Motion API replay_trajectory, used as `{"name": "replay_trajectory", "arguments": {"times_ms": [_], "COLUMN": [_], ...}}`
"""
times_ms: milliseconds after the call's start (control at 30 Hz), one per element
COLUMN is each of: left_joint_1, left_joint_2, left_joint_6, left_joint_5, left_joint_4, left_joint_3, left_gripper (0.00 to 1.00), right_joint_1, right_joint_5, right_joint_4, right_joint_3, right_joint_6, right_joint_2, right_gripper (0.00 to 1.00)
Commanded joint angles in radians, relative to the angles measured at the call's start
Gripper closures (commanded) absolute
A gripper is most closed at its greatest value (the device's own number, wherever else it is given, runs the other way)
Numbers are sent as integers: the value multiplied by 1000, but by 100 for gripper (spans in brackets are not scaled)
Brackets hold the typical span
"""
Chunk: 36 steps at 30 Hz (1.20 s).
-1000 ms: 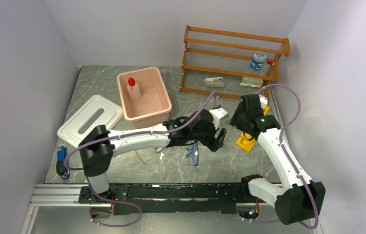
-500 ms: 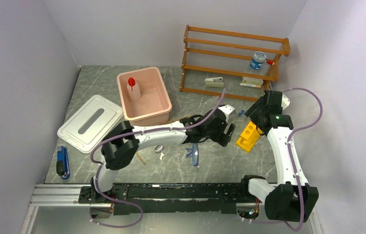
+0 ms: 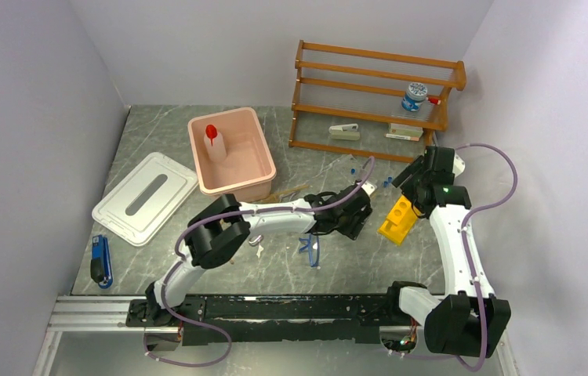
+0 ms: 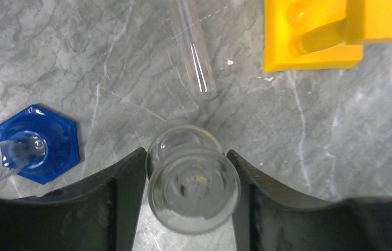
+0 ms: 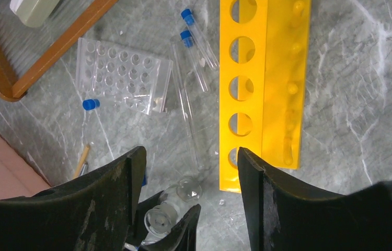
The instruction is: Organize the chemistry lab equipment
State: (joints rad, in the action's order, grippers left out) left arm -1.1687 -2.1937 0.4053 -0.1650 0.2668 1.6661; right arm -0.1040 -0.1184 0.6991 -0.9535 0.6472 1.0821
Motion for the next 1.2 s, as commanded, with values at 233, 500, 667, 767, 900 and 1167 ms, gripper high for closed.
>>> {"name": "replay_trajectory", "arguments": {"times_ms": [233,500,667,767,900,1167], "left_joint_1": [-6,-6,6,16,72,391], "left_joint_2": [40,241,362,419,474,586], "left_joint_6": [-52,-87,-74,-21,22,40], "left_joint_5": [2,152,134,38,-47,-108], "left_joint_4": [-48,59,171,242,313,391], "left_joint_3": [-5,11,68,115,138,40], "left_gripper": [70,73,72,72,71,72], "right_joint_1": [-11,-11,-11,-12,-11,6], "right_joint_5": [-6,34,50,58,90,146], "right_joint_4": [-28,-40,-35,-24,18,40], "right_joint_3": [15,23,24,18,-17,-110], "right_joint_6": [-11,-18,-24,-26,-48,-86], "right_joint_2": [-34,-47,-49,-47,-32,-34], "right_gripper": [32,32,32,32,32,33]}}
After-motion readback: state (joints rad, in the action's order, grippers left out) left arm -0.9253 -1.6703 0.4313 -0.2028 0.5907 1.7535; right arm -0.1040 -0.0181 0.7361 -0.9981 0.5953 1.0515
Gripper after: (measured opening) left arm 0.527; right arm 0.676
